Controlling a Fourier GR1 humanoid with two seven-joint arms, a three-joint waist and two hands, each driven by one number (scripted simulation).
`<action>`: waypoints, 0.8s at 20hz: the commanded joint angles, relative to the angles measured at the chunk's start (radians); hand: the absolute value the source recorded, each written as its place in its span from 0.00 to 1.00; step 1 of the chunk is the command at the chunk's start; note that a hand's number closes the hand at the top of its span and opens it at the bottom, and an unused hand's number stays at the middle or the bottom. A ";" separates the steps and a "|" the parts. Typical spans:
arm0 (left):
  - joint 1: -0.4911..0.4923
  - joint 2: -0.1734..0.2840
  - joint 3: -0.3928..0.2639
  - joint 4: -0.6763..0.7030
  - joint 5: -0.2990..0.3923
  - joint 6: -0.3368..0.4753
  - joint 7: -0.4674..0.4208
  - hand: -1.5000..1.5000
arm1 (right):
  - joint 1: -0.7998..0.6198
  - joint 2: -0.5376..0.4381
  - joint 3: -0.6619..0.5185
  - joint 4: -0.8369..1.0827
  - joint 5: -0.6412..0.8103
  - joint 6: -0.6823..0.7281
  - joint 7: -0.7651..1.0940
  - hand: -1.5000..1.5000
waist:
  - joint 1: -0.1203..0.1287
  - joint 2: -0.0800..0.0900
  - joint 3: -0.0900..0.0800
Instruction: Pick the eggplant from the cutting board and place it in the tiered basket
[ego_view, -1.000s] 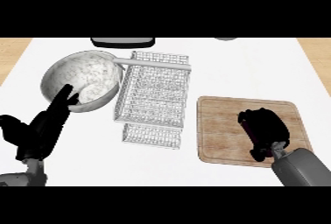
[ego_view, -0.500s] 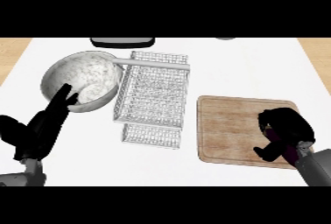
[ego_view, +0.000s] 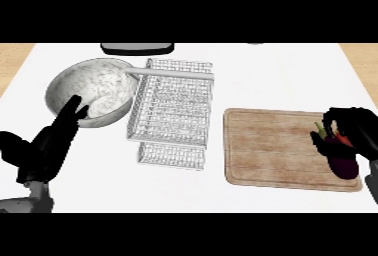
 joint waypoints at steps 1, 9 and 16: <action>0.018 0.017 0.026 0.021 0.012 -0.018 -0.008 0.50 | 0.001 0.064 -0.105 -0.087 -0.182 -0.049 -0.098 1.00 | -0.009 0.001 -0.002; 0.026 0.001 0.030 0.041 0.002 -0.027 -0.036 0.50 | 0.108 0.069 -0.187 -0.553 -0.430 0.133 0.010 1.00 | -0.017 0.000 -0.004; -0.019 0.008 0.036 0.011 0.010 -0.050 0.032 0.50 | -0.041 0.092 -0.105 -0.776 -0.474 0.306 0.349 1.00 | 0.004 0.004 -0.004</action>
